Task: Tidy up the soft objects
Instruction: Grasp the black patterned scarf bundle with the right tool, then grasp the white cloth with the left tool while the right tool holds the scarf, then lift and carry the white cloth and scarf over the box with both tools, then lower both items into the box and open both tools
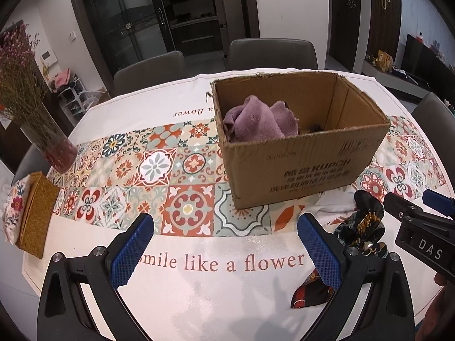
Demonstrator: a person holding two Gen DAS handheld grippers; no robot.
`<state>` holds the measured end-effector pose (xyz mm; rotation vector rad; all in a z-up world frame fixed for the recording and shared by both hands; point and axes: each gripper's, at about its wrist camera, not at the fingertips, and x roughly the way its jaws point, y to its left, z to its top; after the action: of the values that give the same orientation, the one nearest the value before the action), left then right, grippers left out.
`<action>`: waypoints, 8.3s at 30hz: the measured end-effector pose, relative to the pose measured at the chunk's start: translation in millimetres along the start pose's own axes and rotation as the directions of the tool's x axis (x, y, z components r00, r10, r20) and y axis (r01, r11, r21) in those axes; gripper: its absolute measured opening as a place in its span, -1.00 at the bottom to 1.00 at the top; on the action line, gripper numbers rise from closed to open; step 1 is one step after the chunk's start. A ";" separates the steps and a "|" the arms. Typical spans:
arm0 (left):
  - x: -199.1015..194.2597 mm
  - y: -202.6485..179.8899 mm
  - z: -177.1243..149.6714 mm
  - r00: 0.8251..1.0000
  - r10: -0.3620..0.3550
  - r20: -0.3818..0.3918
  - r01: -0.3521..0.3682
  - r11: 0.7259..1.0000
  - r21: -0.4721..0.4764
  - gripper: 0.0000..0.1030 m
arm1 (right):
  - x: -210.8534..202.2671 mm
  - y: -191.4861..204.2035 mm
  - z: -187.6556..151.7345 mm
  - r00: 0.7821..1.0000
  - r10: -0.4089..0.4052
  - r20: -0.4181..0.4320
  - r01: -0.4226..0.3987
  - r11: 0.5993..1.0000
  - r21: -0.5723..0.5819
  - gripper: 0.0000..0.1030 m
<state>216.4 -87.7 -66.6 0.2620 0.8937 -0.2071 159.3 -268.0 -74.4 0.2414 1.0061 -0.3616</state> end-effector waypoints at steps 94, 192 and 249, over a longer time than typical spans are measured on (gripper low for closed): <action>146.5 -180.5 -4.5 0.975 -0.183 -0.127 0.207 0.956 0.210 0.48 | 111.7 -123.3 -38.9 0.983 -0.069 -0.169 0.098 0.980 0.171 -0.65; -40.0 -26.9 111.0 0.977 -0.132 0.167 0.125 0.991 0.053 -0.90 | -67.1 4.9 77.2 0.970 0.124 0.208 -0.117 0.992 -0.046 -0.65; 70.7 -23.7 141.9 0.997 -0.076 0.024 0.076 0.997 -0.031 0.52 | 36.9 23.7 141.5 0.991 0.118 0.067 -0.116 0.993 -0.030 0.28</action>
<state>357.6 -159.1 -40.8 0.1957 0.8847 -0.2655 296.6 -304.1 -32.3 0.2615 0.9243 -0.2486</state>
